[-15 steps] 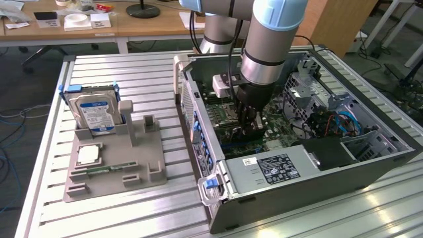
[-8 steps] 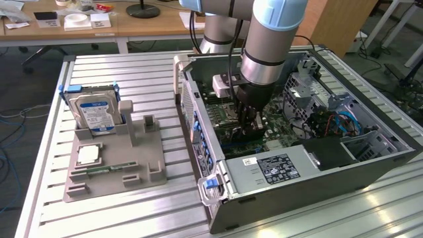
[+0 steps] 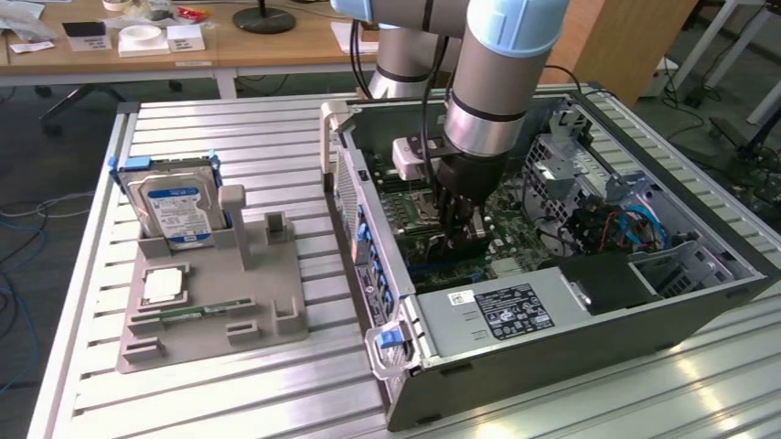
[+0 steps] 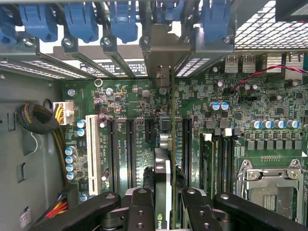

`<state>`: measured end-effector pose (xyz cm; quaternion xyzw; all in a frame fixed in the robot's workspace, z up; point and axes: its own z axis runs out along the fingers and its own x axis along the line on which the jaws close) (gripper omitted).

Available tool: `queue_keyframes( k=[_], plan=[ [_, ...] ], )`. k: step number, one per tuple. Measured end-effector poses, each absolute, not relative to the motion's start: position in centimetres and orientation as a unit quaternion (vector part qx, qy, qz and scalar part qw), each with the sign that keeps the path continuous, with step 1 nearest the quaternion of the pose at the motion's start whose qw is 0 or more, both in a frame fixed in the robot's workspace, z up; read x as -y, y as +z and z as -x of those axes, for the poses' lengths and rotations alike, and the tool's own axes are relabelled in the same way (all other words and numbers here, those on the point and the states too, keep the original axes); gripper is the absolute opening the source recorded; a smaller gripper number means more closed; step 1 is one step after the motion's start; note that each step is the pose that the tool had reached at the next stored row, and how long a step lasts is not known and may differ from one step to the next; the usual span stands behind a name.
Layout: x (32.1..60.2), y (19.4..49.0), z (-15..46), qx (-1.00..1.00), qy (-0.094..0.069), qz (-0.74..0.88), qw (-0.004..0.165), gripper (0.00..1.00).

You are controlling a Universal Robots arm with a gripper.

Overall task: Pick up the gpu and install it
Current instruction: 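Insert the gpu into the slot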

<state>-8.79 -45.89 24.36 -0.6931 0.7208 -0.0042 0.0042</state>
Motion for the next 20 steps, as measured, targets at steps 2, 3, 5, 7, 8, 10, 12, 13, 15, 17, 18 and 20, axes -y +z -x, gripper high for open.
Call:
queue_keyframes(
  k=[2, 3, 5, 7, 8, 10, 12, 13, 15, 17, 18, 20],
  plan=[
    [45.88, 24.44, 8.79, -0.721, -0.003, 0.693, 0.005, 0.27],
    [45.88, 24.45, 8.79, -0.721, -0.003, 0.693, 0.005, 0.27],
    [45.88, 24.49, 8.79, -0.721, -0.003, 0.693, 0.005, 0.27],
    [45.89, 24.54, 8.79, -0.721, -0.003, 0.693, 0.005, 0.27],
    [45.89, 24.62, 8.79, -0.721, -0.004, 0.693, 0.005, 0.27],
    [45.89, 24.7, 8.79, -0.721, -0.004, 0.693, 0.005, 0.27],
    [45.89, 24.71, 8.79, -0.721, -0.003, 0.693, 0.005, 0.27],
    [45.89, 24.72, 8.79, -0.721, -0.003, 0.693, 0.005, 0.27],
    [45.9, 24.73, 8.79, -0.721, 0.002, 0.693, 0.009, 0.27],
    [45.89, 24.72, 8.79, -0.721, 0.002, 0.693, 0.01, 0.27],
    [45.89, 24.73, 8.79, -0.721, 0.002, 0.693, 0.01, 0.27],
    [45.91, 24.71, 8.79, -0.721, 0.002, 0.693, 0.01, 0.27]
  ],
)
